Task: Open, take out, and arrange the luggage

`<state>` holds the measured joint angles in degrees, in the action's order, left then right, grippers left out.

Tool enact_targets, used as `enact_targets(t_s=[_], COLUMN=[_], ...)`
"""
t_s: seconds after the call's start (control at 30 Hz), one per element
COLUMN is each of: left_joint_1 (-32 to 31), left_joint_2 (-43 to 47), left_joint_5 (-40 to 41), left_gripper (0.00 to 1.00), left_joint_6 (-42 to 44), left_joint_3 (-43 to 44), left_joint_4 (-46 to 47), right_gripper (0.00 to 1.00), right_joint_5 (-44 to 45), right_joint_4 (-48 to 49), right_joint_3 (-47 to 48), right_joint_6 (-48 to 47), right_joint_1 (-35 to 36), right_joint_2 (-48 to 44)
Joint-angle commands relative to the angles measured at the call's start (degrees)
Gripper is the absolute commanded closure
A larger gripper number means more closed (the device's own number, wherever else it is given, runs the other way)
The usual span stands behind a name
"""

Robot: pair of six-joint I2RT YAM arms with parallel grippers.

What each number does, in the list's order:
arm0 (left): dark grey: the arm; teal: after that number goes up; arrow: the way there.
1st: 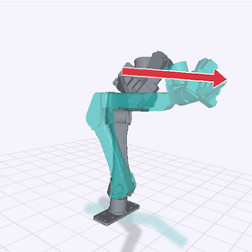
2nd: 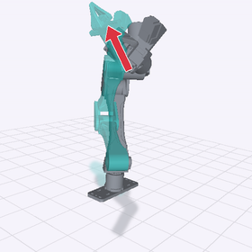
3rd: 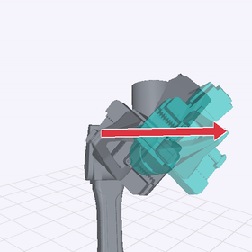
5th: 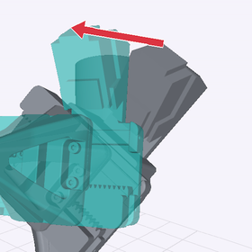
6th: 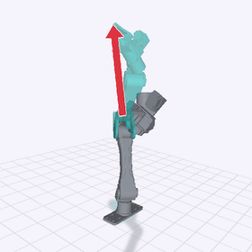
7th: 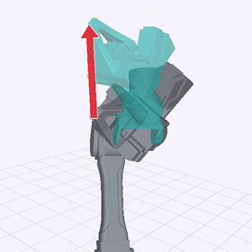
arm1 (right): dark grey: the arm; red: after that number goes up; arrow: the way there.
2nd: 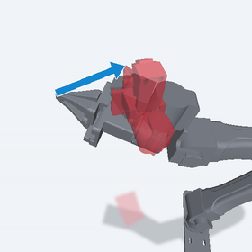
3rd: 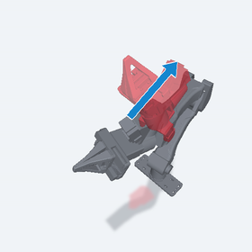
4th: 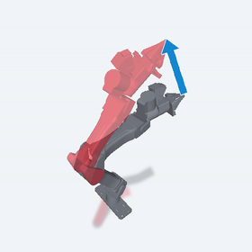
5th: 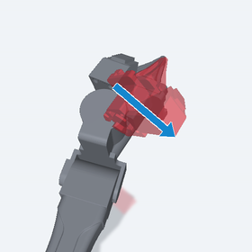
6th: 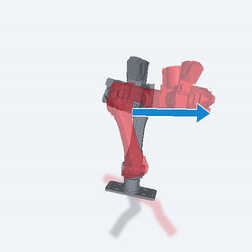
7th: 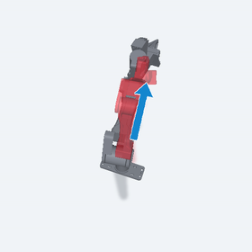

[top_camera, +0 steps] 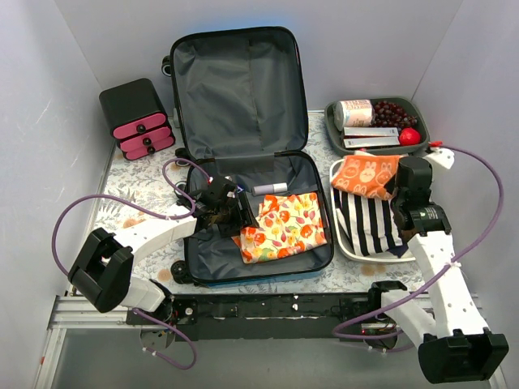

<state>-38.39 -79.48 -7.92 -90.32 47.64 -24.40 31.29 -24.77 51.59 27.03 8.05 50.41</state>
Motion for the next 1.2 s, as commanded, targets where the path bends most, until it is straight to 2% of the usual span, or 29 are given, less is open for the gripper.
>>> enact_targets(t_s=[0.0,0.17,0.33,0.37,0.43,0.47,0.5,0.53,0.67,0.77,0.9,0.97,1.03,1.1,1.17], left_joint_1=[-0.28,-0.28,-0.28,-0.28,-0.28,-0.28,-0.28,-0.28,-0.28,-0.28,-0.28,-0.28,-0.28,-0.28,-0.28], left_joint_2=[1.35,2.93,4.51,5.12,5.48,5.57,5.83,5.92,6.18,6.80,6.62,6.53,6.53,6.53,6.36], left_joint_5=[0.01,-0.07,0.89,0.80,0.89,0.89,0.89,0.80,1.07,1.51,1.94,2.03,2.38,2.73,3.00], left_gripper=[0.38,0.38,0.37,0.37,0.37,0.37,0.37,0.37,0.37,0.37,0.37,0.37,0.37,0.37,0.37], left_joint_6=[1.03,1.29,2.08,2.08,2.08,2.08,2.08,2.08,1.91,1.73,1.55,1.55,1.47,1.20,1.20], left_joint_3=[0.62,-0.17,-0.70,-1.14,-1.58,-1.84,-2.19,-2.28,-2.99,-3.34,-3.08,-2.99,-2.90,-2.81,-2.55], left_joint_4=[-0.56,-0.73,-1.79,-1.88,-1.79,-1.88,-1.96,-2.22,-3.19,-3.37,-3.46,-3.55,-3.46,-3.55,-3.55], right_gripper=[0.99,0.99,0.98,0.89,0.80,0.67,0.64,0.63,0.54,0.53,0.43,0.37,0.34,0.32,0.32], right_joint_5=[6.23,7.73,5.99,5.37,2.22,0.81,-1.12,-4.19,-7.38,-10.18,-11.34,-7.66,-0.84,1.40,-4.88], right_joint_4=[-1.22,-5.10,-13.61,-14.33,-15.56,-15.91,-15.83,-15.74,-16.88,-18.12,-19.25,-22.76,-25.92,-27.15,-24.12], right_joint_3=[-2.28,-7.82,-8.08,-8.35,-9.66,-10.19,-10.89,-12.38,-15.20,-15.38,-12.93,-8.65,-5.82,-3.18,-2.81], right_joint_6=[13.01,21.13,25.35,25.53,25.62,25.71,25.71,25.80,26.50,26.24,18.98,15.80,9.75,5.68,-0.63], right_joint_1=[-3.13,-3.31,-3.22,-3.22,-3.31,-3.31,-3.22,-3.31,-3.22,-3.31,-3.22,-3.22,-3.22,-3.31,-3.22], right_joint_2=[-1.45,-9.88,-15.33,-15.69,-16.92,-17.27,-17.63,-18.24,-21.31,-24.30,-25.01,-23.87,-22.82,-21.77,-21.41])
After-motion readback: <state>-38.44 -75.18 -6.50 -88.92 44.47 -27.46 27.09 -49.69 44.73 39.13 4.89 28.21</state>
